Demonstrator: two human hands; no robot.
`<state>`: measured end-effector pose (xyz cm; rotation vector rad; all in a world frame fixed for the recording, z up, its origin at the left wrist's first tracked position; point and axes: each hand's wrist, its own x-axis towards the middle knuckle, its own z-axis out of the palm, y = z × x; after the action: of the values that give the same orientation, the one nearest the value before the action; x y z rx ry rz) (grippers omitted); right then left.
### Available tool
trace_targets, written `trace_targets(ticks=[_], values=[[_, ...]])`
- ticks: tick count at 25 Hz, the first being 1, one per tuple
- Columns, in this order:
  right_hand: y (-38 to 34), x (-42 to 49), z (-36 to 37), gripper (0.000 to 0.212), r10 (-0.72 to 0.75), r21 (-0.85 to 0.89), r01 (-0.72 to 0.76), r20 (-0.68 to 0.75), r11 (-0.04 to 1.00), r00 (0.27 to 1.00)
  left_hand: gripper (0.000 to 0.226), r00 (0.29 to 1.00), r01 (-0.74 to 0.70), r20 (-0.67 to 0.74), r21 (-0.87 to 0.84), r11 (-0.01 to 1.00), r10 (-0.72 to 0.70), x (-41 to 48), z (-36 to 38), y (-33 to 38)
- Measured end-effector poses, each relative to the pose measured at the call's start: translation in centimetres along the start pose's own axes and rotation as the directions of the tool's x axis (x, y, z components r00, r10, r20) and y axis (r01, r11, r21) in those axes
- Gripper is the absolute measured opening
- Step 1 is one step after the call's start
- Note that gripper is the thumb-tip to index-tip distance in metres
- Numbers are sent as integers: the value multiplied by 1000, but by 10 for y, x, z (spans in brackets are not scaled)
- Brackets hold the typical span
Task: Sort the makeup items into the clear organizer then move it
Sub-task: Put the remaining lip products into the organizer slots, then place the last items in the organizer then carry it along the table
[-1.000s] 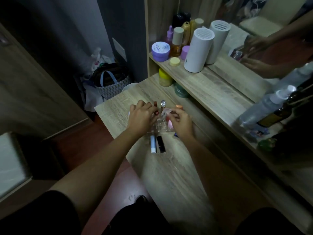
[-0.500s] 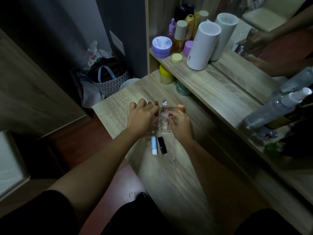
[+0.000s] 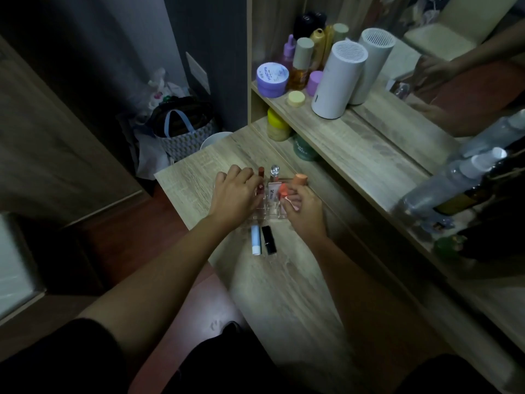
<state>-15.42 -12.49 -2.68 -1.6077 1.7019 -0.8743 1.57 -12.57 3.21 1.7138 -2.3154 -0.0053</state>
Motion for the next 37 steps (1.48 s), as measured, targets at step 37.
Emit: trace_targets(ticks=[37], values=[[-11, -27, 45, 32, 65, 204, -62, -6, 977, 998, 22, 869, 428, 76, -610, 667, -489, -41, 45, 9]])
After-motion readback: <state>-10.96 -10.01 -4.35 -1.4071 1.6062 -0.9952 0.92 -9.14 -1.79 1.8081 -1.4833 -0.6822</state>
